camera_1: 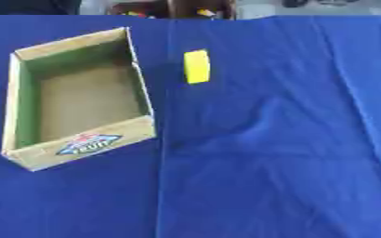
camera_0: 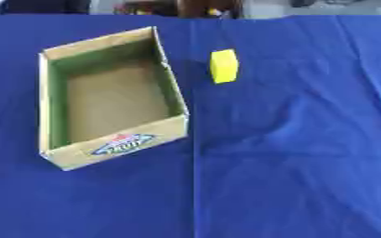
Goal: Pick up objects on the table and place them in the box.
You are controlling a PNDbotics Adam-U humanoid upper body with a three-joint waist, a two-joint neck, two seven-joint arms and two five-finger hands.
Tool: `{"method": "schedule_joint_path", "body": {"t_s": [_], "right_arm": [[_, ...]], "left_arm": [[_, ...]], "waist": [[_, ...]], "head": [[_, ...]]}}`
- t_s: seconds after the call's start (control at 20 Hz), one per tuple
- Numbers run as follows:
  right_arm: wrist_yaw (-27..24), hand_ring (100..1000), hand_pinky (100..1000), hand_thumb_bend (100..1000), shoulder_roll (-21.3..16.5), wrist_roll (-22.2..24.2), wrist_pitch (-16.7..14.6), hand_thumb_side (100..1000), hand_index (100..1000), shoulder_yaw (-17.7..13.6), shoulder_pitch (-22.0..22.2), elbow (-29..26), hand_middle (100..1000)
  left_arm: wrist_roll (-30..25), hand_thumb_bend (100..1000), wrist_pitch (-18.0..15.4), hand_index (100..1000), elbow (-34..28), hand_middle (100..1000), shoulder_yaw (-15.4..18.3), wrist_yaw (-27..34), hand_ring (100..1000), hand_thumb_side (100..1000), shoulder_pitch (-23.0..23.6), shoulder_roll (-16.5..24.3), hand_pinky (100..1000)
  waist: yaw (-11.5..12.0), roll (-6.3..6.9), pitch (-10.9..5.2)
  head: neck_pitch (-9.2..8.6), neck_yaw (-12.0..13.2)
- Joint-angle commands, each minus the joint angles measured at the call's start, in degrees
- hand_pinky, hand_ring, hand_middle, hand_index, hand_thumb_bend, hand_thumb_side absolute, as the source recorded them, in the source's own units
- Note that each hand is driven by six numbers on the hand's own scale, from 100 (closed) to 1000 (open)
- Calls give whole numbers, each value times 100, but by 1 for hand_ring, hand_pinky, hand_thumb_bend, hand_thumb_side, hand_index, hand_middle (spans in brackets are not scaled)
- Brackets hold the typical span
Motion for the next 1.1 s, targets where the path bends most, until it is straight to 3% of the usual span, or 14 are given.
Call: {"method": "schedule_joint_path", "body": {"t_s": [0.05, 0.25, 0.45, 1.1], "right_arm": [[163, 885, 803, 107, -432, 247, 247, 923, 858, 242, -317, 48, 874], [390, 889, 812, 183, -504, 564, 556, 993, 862, 654, -804, 487, 877], [617, 894, 818, 275, -359, 893, 686, 1000, 863, 966, -1269, 1017, 883], [1402, 911, 846, 329, 495, 1993, 474, 1000, 911, 1358, -2169, 2805, 906]], "left_arm": [[-39, 100, 9, 1000, -85, 939, -15, 30, 921, 1000, -76, 209, 758], [-86, 100, 21, 998, -85, 939, -50, 53, 921, 1000, -91, 227, 758], [-125, 100, 28, 997, -85, 939, -74, 76, 922, 1000, -105, 246, 758], [-212, 100, 38, 997, -85, 939, -129, 139, 923, 1000, -175, 222, 758]], "waist": [[24, -108, -226], [70, -142, -257], [102, -155, -281], [184, -147, -291]], "head": [[-115, -102], [-165, -192], [-194, -260], [-279, -410]]}}
